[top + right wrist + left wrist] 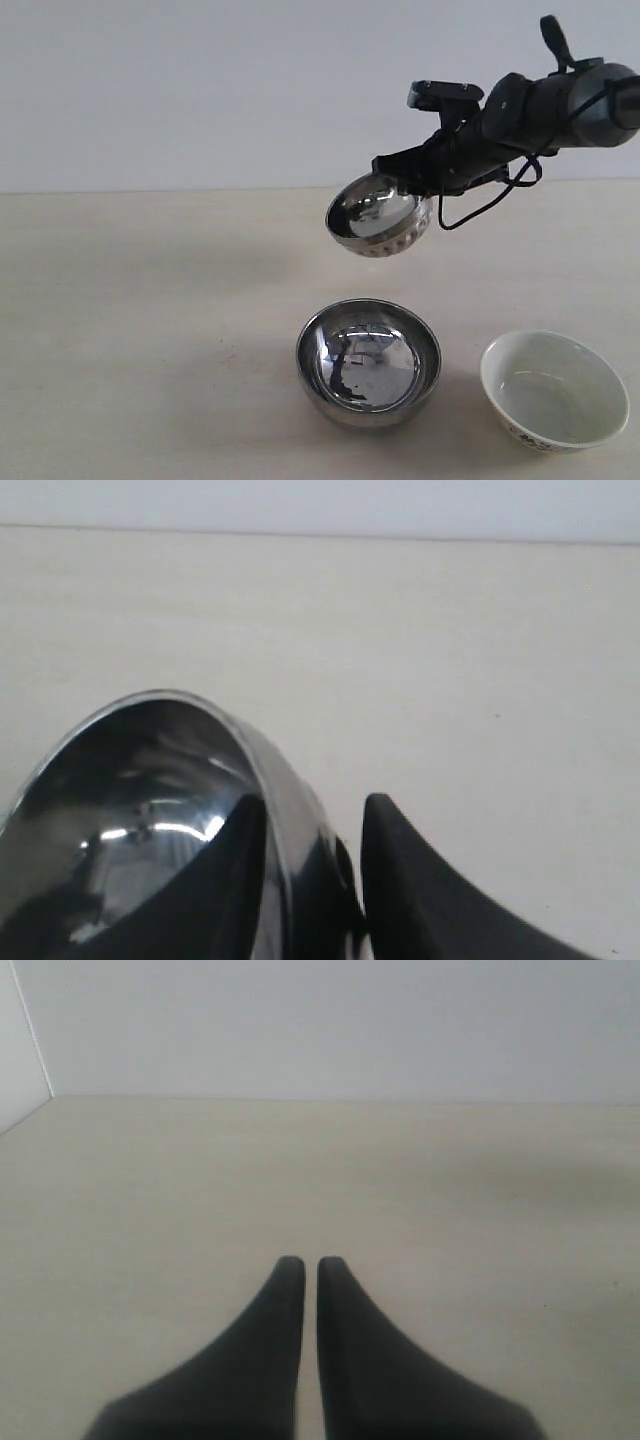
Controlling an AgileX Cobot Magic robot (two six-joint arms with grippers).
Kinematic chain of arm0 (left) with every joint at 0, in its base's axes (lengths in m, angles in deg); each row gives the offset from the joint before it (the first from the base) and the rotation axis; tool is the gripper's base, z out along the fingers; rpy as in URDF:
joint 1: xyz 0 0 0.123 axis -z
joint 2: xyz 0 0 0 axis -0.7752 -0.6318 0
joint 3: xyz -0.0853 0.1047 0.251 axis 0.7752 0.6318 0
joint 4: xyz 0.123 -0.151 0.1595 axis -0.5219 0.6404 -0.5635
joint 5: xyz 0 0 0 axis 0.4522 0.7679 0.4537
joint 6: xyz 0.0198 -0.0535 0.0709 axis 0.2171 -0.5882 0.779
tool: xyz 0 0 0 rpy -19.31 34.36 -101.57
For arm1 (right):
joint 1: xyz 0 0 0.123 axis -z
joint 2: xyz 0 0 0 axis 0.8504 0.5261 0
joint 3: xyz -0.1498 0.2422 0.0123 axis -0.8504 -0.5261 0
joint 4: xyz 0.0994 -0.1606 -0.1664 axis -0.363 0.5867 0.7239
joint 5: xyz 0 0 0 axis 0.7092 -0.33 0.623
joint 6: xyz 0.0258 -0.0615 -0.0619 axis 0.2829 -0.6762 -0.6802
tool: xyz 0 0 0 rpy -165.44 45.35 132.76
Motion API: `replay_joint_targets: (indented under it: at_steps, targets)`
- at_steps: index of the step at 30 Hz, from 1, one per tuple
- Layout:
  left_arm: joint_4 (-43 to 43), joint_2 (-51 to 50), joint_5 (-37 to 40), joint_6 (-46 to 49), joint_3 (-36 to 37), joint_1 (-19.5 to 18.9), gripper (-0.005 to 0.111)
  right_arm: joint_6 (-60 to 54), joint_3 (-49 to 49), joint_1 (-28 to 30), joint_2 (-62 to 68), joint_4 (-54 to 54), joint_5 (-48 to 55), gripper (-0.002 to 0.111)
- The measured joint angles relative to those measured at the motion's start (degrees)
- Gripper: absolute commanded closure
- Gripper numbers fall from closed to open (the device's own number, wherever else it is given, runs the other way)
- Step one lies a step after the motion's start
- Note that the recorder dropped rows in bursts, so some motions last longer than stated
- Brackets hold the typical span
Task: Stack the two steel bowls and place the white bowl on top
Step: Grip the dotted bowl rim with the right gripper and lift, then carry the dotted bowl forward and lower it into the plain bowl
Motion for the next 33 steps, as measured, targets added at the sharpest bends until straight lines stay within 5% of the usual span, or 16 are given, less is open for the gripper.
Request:
replay_joint_targets:
  at_steps: [15,24,33]
  targets:
    - [0.0,0.0,0.0,0.0,0.0,0.0,0.102,-9.4,-14.6,0.0,-18.8,-9.3,-0.9,0.108]
    - [0.0,0.0,0.0,0.0,0.0,0.0,0.102,-29.2,-31.4,0.0,-30.0,-32.1,0.2,0.108]
    - [0.0,0.0,0.0,0.0,0.0,0.0,0.102,-46.9,-37.9,0.0,-30.5,-50.8,6.4,0.108]
